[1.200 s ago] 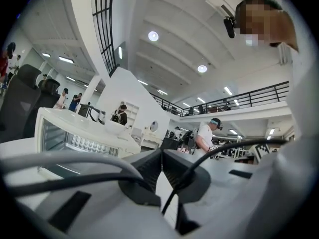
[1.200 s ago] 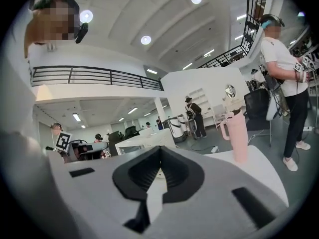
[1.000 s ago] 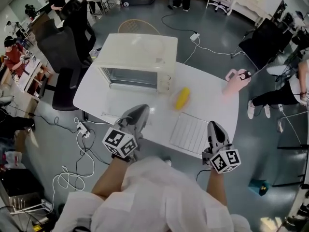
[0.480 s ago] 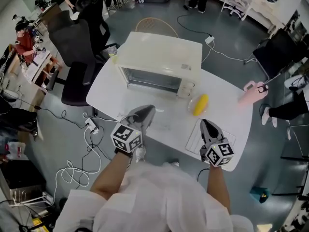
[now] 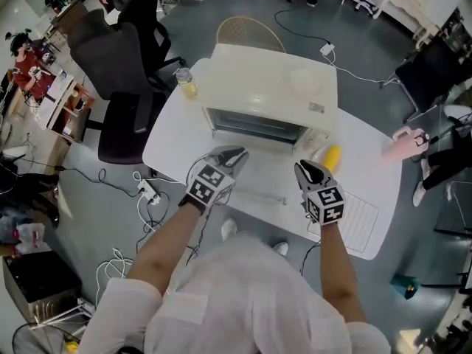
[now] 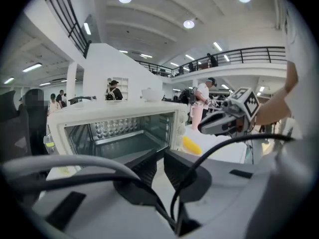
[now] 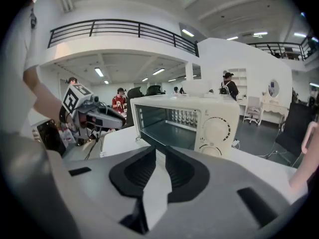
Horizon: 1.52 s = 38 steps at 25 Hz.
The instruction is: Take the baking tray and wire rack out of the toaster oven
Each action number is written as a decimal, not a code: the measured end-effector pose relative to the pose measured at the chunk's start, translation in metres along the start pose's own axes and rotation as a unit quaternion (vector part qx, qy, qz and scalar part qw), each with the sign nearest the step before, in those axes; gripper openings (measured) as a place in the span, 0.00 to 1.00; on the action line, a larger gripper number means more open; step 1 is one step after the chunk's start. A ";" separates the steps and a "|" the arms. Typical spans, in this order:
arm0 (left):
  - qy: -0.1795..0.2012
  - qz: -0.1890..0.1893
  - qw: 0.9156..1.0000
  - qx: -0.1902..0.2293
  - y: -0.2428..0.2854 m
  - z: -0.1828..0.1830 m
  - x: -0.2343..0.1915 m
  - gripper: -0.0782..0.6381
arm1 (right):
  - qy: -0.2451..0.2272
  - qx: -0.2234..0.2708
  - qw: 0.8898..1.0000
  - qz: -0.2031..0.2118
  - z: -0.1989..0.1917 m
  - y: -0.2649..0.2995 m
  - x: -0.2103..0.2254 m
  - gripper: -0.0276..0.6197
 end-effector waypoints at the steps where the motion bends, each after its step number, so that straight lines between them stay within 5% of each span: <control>1: 0.018 -0.004 1.000 -0.017 0.005 -0.005 -0.010 0.13 | -0.015 -0.009 1.000 -0.003 0.001 0.012 -0.001 0.14; 9: 0.128 -0.051 0.984 -0.114 0.046 -0.031 -0.054 0.29 | -0.143 -0.091 0.985 -0.018 -0.006 0.089 -0.010 0.19; 20: 0.244 -0.099 0.943 -0.205 0.095 -0.060 -0.079 0.39 | -0.319 -0.203 0.926 -0.013 -0.035 0.147 -0.008 0.22; 25: 0.250 -0.080 0.936 -0.235 0.108 -0.072 -0.092 0.40 | -0.365 -0.223 0.904 -0.005 -0.043 0.166 -0.008 0.22; 33: 0.288 -0.069 0.919 -0.259 0.125 -0.082 -0.101 0.40 | -0.380 -0.232 0.895 -0.025 -0.039 0.190 -0.001 0.22; 38: 0.288 -0.053 0.922 -0.254 0.132 -0.081 -0.109 0.39 | -0.393 -0.239 0.886 -0.055 -0.034 0.200 0.003 0.22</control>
Point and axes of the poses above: the fingertips, and each gripper's own axes: y forward along the fingers, x to its right, z out of its top, the point moved 1 cm from there along -y, backward along the fingers, and after that the axes turned 3 degrees about -z, right-handed, at the moved point
